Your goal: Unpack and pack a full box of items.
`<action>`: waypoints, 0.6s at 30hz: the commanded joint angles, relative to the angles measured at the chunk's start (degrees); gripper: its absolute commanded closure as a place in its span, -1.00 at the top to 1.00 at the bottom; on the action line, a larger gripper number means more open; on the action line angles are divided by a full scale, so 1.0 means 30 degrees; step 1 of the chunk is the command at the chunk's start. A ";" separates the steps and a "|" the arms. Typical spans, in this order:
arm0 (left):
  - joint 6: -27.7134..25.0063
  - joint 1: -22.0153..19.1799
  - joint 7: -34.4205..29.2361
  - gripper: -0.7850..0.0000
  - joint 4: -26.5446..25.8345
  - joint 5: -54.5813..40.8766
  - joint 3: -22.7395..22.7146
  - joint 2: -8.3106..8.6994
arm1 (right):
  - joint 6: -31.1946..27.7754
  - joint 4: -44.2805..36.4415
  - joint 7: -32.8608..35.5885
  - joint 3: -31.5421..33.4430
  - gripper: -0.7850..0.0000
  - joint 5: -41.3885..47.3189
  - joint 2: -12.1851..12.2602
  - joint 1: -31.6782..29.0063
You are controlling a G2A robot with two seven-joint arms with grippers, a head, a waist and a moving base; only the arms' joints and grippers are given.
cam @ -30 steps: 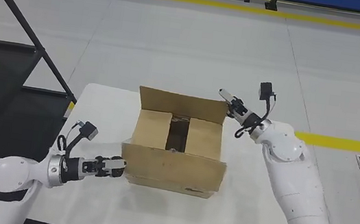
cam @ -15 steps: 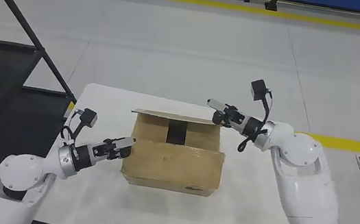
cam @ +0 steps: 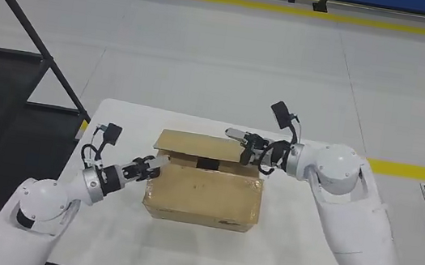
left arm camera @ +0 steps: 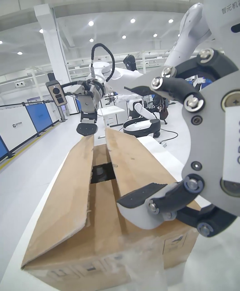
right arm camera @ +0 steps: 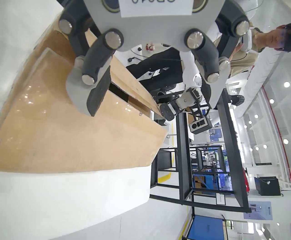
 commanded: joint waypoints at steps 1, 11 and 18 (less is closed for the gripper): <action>0.0006 -0.0049 0.0365 1.00 -0.0040 0.0230 0.0123 -0.0028 | 0.0075 0.0603 0.0167 -0.0118 1.00 0.0242 -0.0004 0.0197; 0.0258 -0.0541 0.1081 1.00 0.0137 0.0657 0.0752 -0.0169 | -0.1119 0.3979 0.1561 -0.0531 1.00 0.2906 -0.0141 0.0859; 0.0476 -0.1010 0.1178 1.00 0.0493 0.1413 0.1413 -0.0269 | -0.1753 0.4832 0.1582 -0.0673 1.00 0.3617 -0.0138 0.1258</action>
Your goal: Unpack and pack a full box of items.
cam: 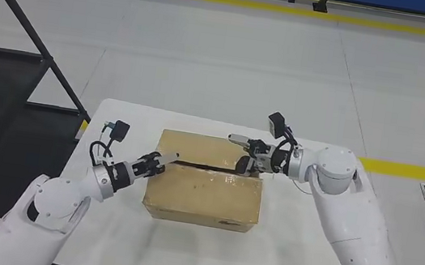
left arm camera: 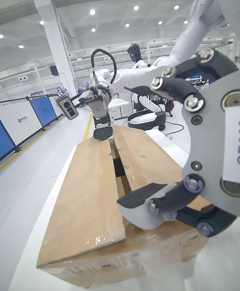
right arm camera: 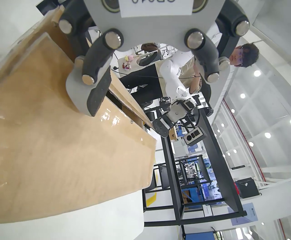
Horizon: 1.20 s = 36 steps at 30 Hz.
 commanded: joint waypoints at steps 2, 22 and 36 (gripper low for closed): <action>0.0054 -0.0197 0.0105 1.00 0.0193 0.0124 0.0261 -0.0057 | 0.0079 0.0126 0.0043 -0.0282 1.00 0.0004 -0.0019 0.0155; -0.0397 0.1081 0.3200 1.00 0.0020 -0.2217 -0.2497 -0.0048 | -0.3638 -0.0212 -0.0853 -0.0798 1.00 -0.0125 0.0256 -0.1461; -0.0285 0.4628 0.3997 1.00 -0.0089 -0.3981 -0.5571 0.0180 | -0.4266 0.0084 -0.1000 -0.0928 1.00 0.0055 0.0259 -0.1320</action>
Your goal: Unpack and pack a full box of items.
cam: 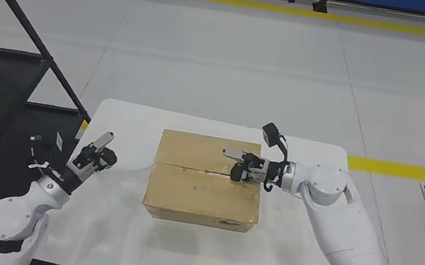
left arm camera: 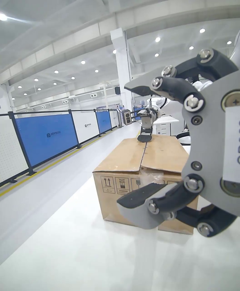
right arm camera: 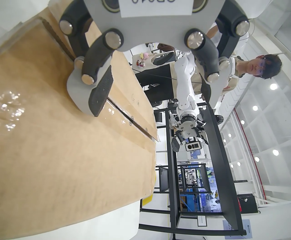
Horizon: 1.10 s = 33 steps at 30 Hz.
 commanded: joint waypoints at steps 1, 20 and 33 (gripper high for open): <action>-0.0001 -0.0007 0.0002 1.00 0.0004 -0.0004 0.0005 -0.0002 | -0.0002 0.0000 -0.0001 0.0000 1.00 0.0000 0.0000 0.0000; -0.0958 0.2186 -0.0941 1.00 0.0627 -0.2815 -0.0051 -0.0196 | -0.0002 0.0000 -0.0001 0.0000 1.00 0.0000 0.0000 0.0000; -0.0434 0.2329 -0.2166 1.00 0.1898 -0.4041 0.0800 -0.0356 | -0.0026 -0.0910 -0.0758 -0.0037 1.00 -0.0255 0.0073 -0.0626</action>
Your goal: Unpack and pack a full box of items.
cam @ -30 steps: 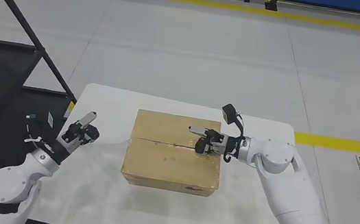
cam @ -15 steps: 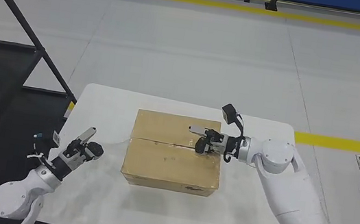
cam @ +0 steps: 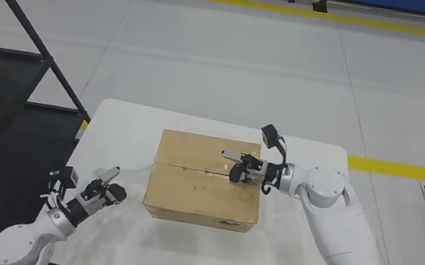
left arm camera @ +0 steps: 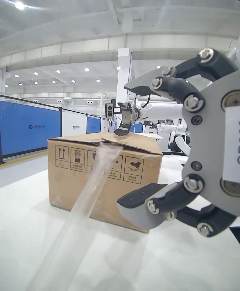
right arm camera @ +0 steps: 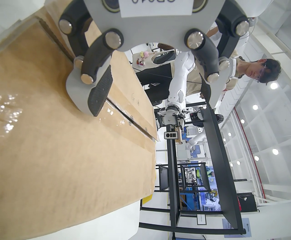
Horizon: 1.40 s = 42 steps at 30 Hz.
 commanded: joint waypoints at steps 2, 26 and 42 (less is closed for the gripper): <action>0.0255 -0.0545 0.0285 1.00 0.0798 -0.0550 0.0357 -0.0107 | 0.0049 -0.0366 -0.0218 -0.0052 1.00 -0.0134 0.0038 -0.0147; -0.0773 -0.6496 0.3622 1.00 0.8417 -0.3717 0.4326 -0.1697 | 0.0752 -0.1195 -0.0820 -0.0229 1.00 -0.0591 0.0288 -0.0546; -0.4024 -0.5128 0.5825 1.00 0.5345 -0.1590 0.2569 -0.1661 | 0.0721 -0.1713 -0.0894 0.0083 1.00 -0.0455 0.0563 -0.1087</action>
